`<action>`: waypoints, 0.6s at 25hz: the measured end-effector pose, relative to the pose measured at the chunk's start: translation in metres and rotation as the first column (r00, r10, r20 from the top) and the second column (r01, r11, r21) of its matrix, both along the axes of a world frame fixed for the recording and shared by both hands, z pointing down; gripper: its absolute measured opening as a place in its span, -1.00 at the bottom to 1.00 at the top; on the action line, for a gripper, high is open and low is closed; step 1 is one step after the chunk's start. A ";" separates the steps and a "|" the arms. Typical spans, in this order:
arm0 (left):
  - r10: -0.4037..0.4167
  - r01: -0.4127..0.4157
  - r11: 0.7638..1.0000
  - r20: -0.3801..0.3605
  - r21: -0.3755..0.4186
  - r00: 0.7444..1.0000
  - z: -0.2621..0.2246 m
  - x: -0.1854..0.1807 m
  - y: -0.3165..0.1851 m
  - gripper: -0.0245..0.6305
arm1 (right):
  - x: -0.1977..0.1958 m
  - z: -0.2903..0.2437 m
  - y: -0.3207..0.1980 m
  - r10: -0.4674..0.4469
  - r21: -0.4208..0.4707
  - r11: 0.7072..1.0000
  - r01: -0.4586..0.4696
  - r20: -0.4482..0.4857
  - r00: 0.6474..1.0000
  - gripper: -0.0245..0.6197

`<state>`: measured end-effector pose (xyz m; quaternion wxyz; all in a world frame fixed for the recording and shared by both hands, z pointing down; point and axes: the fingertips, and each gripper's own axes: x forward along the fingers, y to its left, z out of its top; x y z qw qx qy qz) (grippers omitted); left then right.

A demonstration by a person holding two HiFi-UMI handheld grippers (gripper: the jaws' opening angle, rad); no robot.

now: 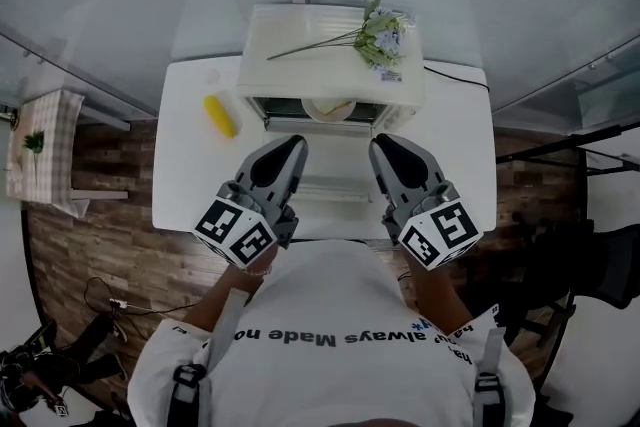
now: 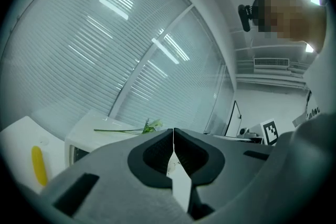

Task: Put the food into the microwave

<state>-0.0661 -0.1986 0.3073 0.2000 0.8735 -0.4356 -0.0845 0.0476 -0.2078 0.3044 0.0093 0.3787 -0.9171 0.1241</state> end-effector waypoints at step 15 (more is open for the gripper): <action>0.030 -0.029 0.998 -0.016 0.054 0.999 -0.029 0.009 0.024 -0.88 | -0.001 -0.042 0.032 0.002 0.079 0.997 0.000 -0.031 1.000 -0.82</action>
